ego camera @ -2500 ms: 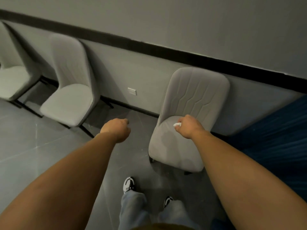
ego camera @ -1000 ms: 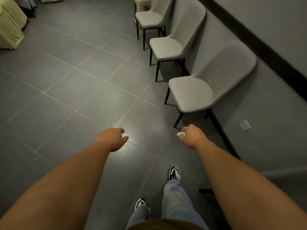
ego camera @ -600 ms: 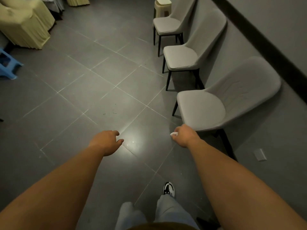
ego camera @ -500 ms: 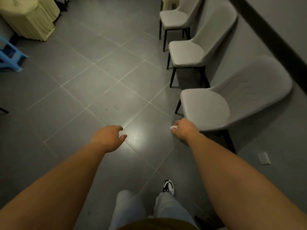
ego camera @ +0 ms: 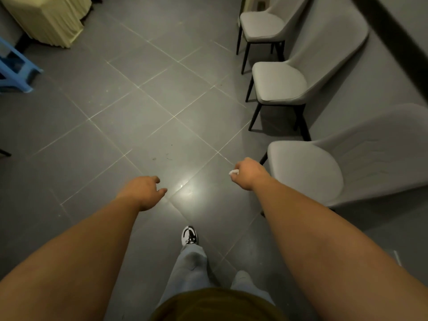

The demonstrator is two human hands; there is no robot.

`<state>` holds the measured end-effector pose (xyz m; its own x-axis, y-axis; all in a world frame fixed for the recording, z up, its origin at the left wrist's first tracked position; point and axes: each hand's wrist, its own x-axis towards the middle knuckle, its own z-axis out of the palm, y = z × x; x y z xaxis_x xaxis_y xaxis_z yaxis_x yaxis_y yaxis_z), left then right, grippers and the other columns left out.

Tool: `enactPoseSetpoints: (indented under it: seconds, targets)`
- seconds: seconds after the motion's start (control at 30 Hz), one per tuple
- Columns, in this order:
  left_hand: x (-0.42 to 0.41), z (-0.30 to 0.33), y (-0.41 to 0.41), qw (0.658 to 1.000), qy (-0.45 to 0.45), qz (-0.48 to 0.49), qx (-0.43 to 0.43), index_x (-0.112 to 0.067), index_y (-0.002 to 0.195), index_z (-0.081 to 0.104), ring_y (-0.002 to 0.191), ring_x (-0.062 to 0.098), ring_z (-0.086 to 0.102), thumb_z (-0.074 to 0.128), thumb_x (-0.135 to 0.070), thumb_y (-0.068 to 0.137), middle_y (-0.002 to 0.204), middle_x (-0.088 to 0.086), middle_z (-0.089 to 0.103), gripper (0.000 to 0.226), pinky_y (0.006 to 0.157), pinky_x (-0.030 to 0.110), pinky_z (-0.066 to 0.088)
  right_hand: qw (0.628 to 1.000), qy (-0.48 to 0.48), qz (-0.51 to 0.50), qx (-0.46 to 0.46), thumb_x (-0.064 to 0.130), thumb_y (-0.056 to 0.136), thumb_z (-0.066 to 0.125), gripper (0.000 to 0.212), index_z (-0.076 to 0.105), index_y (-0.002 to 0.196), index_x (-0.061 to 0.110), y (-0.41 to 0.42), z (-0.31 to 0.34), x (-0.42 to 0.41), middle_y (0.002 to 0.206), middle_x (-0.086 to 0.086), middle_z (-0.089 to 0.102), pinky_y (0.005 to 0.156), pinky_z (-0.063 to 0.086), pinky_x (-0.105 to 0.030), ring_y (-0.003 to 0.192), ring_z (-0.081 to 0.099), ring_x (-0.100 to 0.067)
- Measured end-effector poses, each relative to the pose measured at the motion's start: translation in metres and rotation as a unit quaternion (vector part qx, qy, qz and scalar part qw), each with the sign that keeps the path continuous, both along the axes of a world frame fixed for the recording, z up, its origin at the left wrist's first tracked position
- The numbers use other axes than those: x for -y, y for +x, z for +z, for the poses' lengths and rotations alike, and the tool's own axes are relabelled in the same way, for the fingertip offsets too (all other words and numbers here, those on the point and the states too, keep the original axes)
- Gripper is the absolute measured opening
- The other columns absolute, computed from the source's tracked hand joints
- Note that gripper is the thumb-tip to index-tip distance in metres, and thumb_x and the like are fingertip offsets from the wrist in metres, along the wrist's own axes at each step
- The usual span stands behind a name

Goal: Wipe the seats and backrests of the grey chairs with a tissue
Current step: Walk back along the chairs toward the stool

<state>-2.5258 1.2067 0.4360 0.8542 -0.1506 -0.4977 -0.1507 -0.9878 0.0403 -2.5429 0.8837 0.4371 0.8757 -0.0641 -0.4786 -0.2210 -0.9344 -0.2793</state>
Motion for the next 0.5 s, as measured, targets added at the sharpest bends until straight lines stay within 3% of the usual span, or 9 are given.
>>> enactPoseSetpoints:
  seconds: [0.5]
  targets:
    - [0.041,-0.007,0.249,0.996,-0.016,-0.092,0.007,-0.023,0.138,0.043,0.114,0.026,0.054,0.039,-0.056,0.093,0.127,0.003,0.058,0.056,0.088,0.039,0.046,0.998,-0.038,-0.055,0.016,0.042,0.095,0.052,0.036,0.067,0.114,0.015,0.184,0.009,0.013,0.117,-0.009,0.056,0.087,0.053,-0.041,0.097,0.059,-0.028]
